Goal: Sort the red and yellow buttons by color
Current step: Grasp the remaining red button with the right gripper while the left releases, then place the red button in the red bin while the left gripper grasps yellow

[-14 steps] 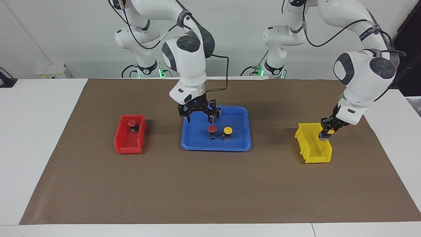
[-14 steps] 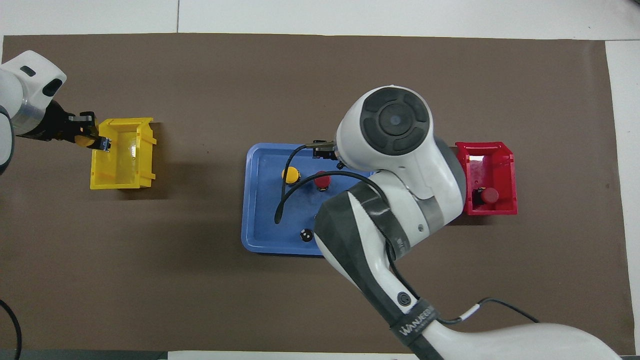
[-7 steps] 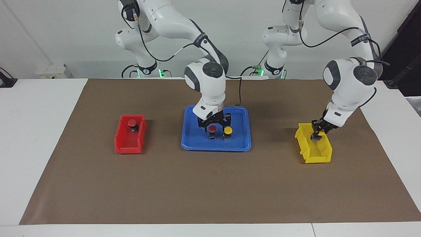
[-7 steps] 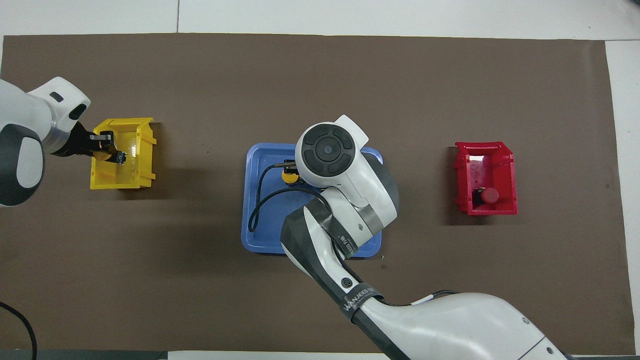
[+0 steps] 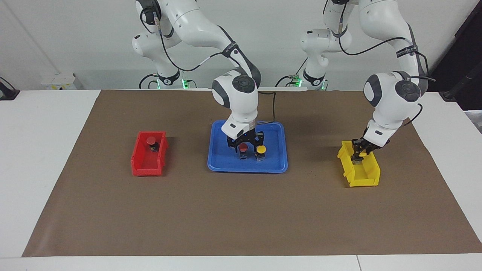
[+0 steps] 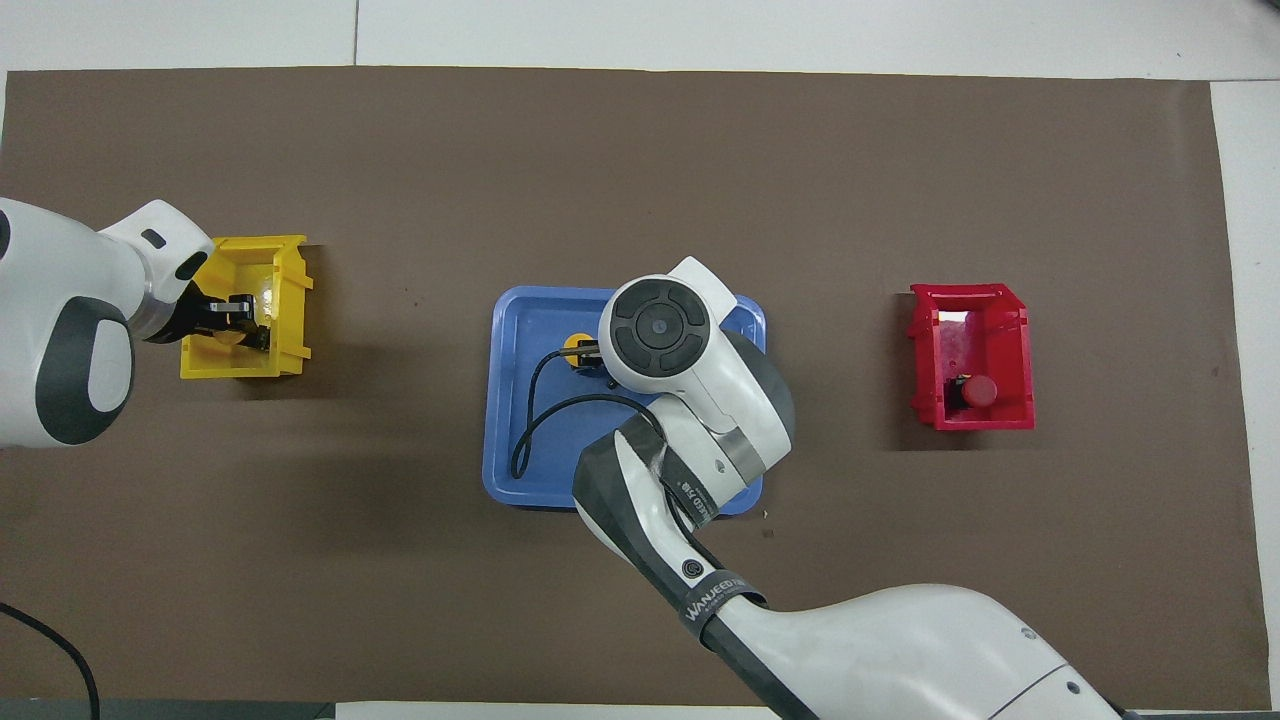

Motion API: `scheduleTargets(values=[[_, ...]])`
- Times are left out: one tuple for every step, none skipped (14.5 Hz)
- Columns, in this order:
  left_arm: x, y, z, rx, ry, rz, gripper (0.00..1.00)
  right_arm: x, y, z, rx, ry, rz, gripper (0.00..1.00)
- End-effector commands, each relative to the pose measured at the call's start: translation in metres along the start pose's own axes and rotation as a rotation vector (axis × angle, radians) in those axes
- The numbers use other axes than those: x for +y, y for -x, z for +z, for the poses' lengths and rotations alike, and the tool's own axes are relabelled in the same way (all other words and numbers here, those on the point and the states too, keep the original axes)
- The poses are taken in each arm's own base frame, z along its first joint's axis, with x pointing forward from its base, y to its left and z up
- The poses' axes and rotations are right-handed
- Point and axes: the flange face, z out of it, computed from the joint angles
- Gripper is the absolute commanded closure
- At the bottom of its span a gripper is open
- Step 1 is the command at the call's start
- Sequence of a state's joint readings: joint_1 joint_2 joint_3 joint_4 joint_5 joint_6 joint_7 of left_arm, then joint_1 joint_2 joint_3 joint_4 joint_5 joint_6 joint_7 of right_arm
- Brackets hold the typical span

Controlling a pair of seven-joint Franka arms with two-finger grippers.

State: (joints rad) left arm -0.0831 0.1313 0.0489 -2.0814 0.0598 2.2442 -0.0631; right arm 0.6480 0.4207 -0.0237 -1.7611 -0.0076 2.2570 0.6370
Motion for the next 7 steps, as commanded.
scheduleTargets(values=[[-0.004, 0.007, -0.006, 0.007, -0.003, 0.011, 0.31, 0.006, 0.006, -0.004, 0.018, 0.004, 0.007, 0.63], [-0.004, 0.006, -0.012, -0.004, -0.002, 0.008, 0.3, 0.006, 0.005, -0.006, 0.017, 0.005, 0.009, 0.74], [-0.004, 0.001, -0.026, -0.009, -0.002, 0.007, 0.3, 0.006, 0.001, -0.011, 0.016, 0.007, 0.01, 0.77], [-0.001, -0.006, -0.046, -0.013, 0.005, 0.006, 0.29, 0.008, -0.009, -0.025, 0.02, 0.007, 0.017, 0.77], [0.002, -0.014, -0.066, -0.017, 0.013, 0.006, 0.26, 0.013, -0.022, -0.045, 0.012, 0.02, 0.026, 0.77], [0.007, -0.021, -0.088, -0.034, 0.012, 0.024, 0.23, 0.036, -0.041, -0.062, 0.001, 0.036, 0.046, 0.77], [0.019, -0.024, -0.104, -0.038, 0.012, 0.042, 0.12, 0.066, -0.054, -0.086, 0.007, 0.035, 0.047, 0.77]])
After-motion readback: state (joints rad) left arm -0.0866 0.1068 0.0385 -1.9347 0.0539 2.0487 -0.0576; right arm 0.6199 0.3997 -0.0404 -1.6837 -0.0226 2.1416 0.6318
